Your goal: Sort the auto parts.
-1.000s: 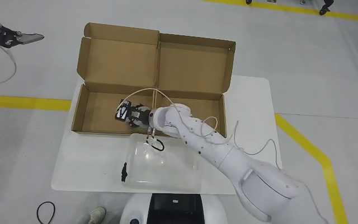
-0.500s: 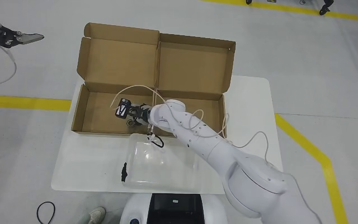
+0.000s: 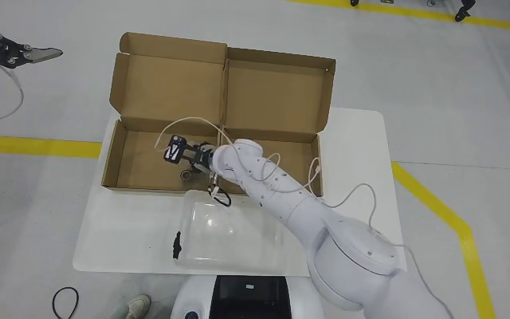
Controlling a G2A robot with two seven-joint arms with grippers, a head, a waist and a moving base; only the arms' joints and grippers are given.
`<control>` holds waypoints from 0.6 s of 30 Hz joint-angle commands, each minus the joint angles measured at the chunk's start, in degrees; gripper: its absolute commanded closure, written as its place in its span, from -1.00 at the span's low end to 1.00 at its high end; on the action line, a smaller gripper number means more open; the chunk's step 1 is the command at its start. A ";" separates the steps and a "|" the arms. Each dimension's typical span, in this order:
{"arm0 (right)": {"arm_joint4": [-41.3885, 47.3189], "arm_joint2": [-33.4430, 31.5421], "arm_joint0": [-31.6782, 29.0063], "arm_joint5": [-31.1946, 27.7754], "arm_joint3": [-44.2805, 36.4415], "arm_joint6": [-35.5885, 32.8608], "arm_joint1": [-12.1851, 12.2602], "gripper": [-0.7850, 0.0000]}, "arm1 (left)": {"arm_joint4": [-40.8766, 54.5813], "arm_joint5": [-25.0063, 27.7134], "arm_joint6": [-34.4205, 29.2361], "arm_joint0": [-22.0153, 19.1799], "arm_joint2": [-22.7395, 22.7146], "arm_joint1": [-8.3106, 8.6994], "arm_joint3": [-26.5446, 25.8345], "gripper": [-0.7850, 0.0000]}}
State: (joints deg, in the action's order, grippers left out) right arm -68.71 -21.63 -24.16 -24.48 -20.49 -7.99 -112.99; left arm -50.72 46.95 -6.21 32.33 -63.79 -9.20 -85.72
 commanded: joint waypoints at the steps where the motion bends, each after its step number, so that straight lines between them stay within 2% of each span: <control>1: 0.13 -0.32 0.26 -0.48 -0.15 1.71 -0.21 0.23 | 0.00 0.00 0.00 0.00 0.00 0.00 0.00 -1.00; 6: 0.52 -1.40 0.57 -2.20 -1.25 5.94 -0.17 0.05 | 0.00 0.00 0.00 0.00 0.00 0.00 0.00 -1.00; 14: -0.51 -3.35 -1.12 -3.72 -5.41 13.11 1.71 -1.00 | 0.00 0.00 0.00 0.00 0.00 0.00 0.00 -1.00; 18: -1.89 -4.54 -2.79 -3.56 -8.39 15.13 3.37 -1.00 | 0.00 0.00 0.00 0.00 0.00 0.00 0.00 -1.00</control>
State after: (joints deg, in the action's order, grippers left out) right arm -70.32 -25.78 -26.47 -28.15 -28.17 6.58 -110.10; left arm -50.72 46.95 -6.21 32.33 -63.79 -9.20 -85.72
